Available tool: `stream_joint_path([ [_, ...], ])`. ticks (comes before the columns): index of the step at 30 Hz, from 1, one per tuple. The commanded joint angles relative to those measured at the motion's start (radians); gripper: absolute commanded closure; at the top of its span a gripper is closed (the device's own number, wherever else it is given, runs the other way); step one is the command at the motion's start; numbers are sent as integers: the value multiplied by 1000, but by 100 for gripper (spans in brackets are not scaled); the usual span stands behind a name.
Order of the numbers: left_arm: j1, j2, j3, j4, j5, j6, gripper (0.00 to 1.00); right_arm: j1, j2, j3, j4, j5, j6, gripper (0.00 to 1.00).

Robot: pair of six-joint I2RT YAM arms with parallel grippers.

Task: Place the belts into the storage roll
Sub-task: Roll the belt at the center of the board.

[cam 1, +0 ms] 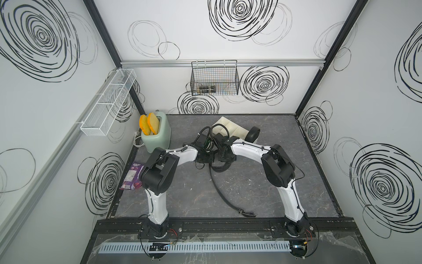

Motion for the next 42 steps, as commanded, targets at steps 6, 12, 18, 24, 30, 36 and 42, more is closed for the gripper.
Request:
stream_joint_path([
  [6, -20, 37, 12, -85, -117, 11, 100, -32, -251, 12, 70, -9, -44, 41],
  [12, -37, 49, 39, -123, -182, 47, 100, -11, -589, -356, 238, -135, 34, 41],
  [18, -48, 83, 74, -174, -228, 78, 100, 161, -839, -793, 632, -263, 342, 51],
  [24, -50, 94, 73, -198, -251, 100, 100, 272, -809, -915, 813, -341, 423, 58],
  [30, -49, 90, 53, -200, -258, 109, 100, 367, -687, -963, 886, -400, 466, 58],
  [36, -51, 78, 16, -193, -259, 115, 100, 398, -598, -1006, 868, -423, 457, 57],
  [42, -59, 20, -51, -194, -261, 117, 100, 284, -689, -1138, 776, -320, 433, 50],
])
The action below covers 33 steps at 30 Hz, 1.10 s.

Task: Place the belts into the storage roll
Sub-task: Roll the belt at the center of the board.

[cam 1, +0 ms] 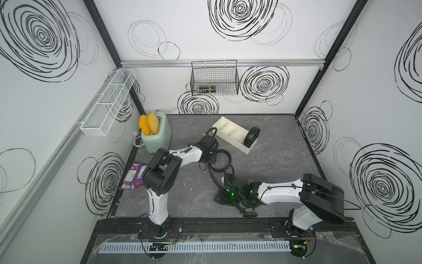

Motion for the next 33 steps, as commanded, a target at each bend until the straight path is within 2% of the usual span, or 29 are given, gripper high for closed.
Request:
stream_joint_path([
  [1, -3, 3, -91, -125, -68, 30, 100, -98, -72, -91, -91, 118, -9, 48],
  [4, -25, -40, -131, -129, -85, 28, 100, -204, -129, -98, -139, 140, -74, 41],
  [7, -43, -74, -165, -135, -88, 17, 100, -290, -123, -71, -153, 125, -139, 39],
  [13, -93, -118, -229, -150, -105, 6, 100, -374, -39, 4, -115, 82, -205, 36],
  [18, -142, -150, -278, -166, -114, -5, 100, -387, 15, 65, -81, 57, -219, 32],
  [22, -202, -171, -300, -191, -156, 1, 100, -386, 17, 73, -31, 53, -188, 25],
  [25, -248, -182, -311, -196, -185, 8, 100, -384, 3, 66, -14, 60, -172, 25],
  [33, -361, -188, -276, -151, -151, 27, 100, -362, -25, 17, -92, 105, -167, 30],
])
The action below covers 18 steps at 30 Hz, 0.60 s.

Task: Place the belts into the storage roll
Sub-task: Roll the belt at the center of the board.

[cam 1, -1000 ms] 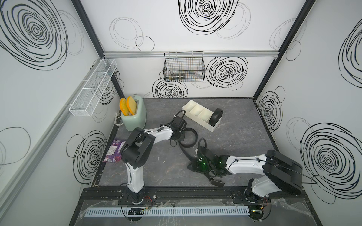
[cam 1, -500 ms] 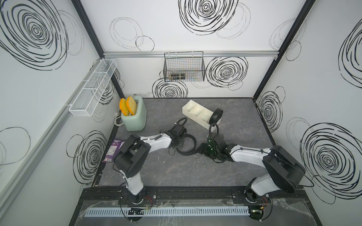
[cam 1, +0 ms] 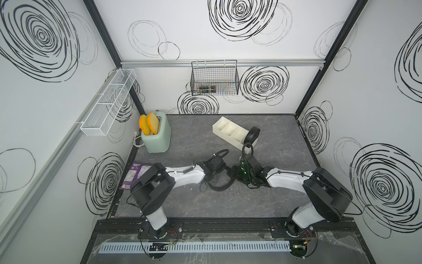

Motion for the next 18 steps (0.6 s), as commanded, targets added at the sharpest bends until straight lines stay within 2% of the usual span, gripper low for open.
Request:
stream_joint_path([
  [1, -68, 41, -3, -95, 62, 26, 100, 15, -36, -41, -49, 81, 12, 31],
  [6, -140, 90, 76, -79, 85, 34, 100, 42, -126, -98, -154, 167, 32, 37],
  [11, -186, 142, 165, -87, 103, 28, 100, 48, -228, -160, -261, 239, 52, 48],
  [18, -217, 220, 306, -93, 150, 21, 100, 45, -324, -247, -368, 322, 33, 84],
])
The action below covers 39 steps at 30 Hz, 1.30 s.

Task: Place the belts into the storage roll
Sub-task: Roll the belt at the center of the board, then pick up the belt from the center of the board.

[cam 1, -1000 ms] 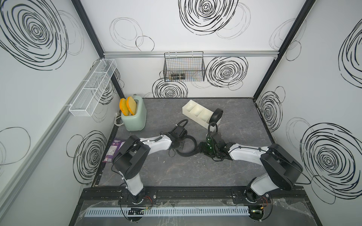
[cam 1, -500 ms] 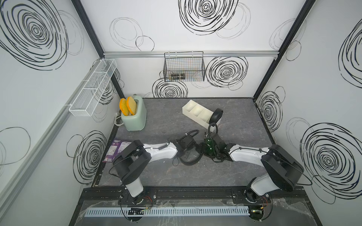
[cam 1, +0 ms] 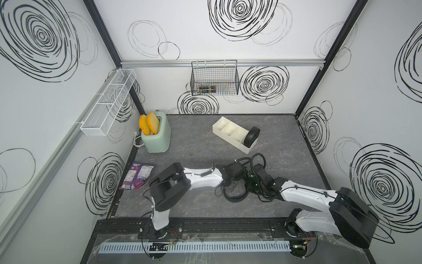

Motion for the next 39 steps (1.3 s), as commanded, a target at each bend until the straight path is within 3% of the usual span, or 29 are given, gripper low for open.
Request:
stream_joint_path([
  [1, -20, 38, 54, -11, 82, 6, 100, -2, -23, -43, -126, 110, -15, 89],
  [2, -19, 37, 59, -9, 90, 3, 100, -10, -27, -41, -135, 121, -32, 96],
  [4, -12, 25, 58, -9, 100, -2, 100, -25, -21, -23, -160, 145, -74, 100],
  [8, 42, -72, 2, -20, 113, -4, 68, -31, 39, 102, -258, 249, -222, 100],
  [10, 102, -173, -64, -16, 143, -12, 60, -23, 74, 193, -318, 325, -297, 100],
  [13, 255, -343, -167, -10, 217, -35, 47, 9, 129, 350, -410, 479, -429, 100],
  [17, 563, -559, -295, 39, 392, -80, 43, 105, 229, 592, -505, 716, -626, 100],
  [21, 804, -657, -349, 76, 553, -82, 38, 242, 307, 767, -500, 934, -888, 100],
  [25, 846, -664, -340, 103, 613, -108, 31, 403, 302, 739, -287, 1182, -1274, 100],
  [29, 887, -686, -300, 93, 613, -134, 23, 463, 197, 535, 216, 1320, -1722, 100],
  [31, 888, -681, -261, 71, 612, -121, 22, 458, 131, 445, 423, 1297, -1903, 100],
  [34, 868, -670, -215, 82, 658, -124, 21, 444, 25, 386, 477, 1113, -2110, 100],
  [37, 850, -659, -178, 145, 778, -145, 20, 373, -61, 428, 356, 894, -2123, 100],
  [39, 837, -655, -176, 226, 883, -189, 20, 289, -118, 469, 290, 703, -2043, 100],
])
